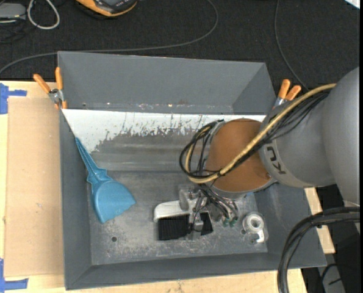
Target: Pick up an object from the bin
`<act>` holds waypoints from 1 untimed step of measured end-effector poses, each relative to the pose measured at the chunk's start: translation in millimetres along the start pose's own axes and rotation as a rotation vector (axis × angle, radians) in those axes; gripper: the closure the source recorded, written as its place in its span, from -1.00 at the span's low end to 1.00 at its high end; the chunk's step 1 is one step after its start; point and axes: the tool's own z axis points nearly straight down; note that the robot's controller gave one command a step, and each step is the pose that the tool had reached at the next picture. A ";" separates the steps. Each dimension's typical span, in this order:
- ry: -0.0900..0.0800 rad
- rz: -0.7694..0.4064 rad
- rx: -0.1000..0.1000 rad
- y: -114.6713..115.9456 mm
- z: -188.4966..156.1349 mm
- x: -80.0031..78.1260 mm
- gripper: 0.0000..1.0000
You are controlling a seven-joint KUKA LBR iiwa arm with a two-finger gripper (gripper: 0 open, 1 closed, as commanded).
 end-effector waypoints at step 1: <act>0.003 0.002 -0.001 0.3 -12.6 0.5 1.00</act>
Offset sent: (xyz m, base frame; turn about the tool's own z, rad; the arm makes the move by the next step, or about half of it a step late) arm -0.0007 0.0002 0.0462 0.0012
